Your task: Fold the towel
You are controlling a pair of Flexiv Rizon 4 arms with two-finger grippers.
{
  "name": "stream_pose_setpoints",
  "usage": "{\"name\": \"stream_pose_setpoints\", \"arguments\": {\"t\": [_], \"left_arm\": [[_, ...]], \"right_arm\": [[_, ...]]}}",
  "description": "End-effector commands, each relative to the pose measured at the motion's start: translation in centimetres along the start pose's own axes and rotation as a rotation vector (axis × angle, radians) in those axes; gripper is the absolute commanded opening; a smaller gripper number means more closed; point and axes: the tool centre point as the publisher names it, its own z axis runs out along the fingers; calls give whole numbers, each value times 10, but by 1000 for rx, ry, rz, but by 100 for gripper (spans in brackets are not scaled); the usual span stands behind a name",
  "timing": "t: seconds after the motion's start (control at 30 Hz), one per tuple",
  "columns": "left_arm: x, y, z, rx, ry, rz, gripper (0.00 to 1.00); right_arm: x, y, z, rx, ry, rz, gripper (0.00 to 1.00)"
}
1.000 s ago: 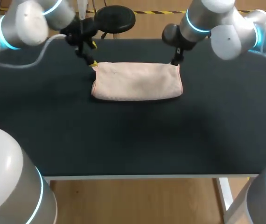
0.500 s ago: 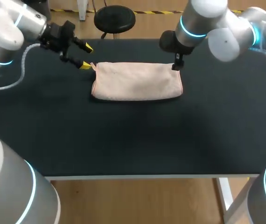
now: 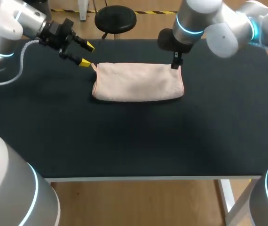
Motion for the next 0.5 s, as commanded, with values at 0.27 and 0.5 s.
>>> {"name": "stream_pose_setpoints", "arguments": {"t": [0.27,0.5], "left_arm": [[-1,1,0,0,4,1,100],[-1,1,0,0,4,1,100]], "right_arm": [[-15,-41,-7,-418,218,1013,100],[15,-59,9,-495,313,1304,100]]}}
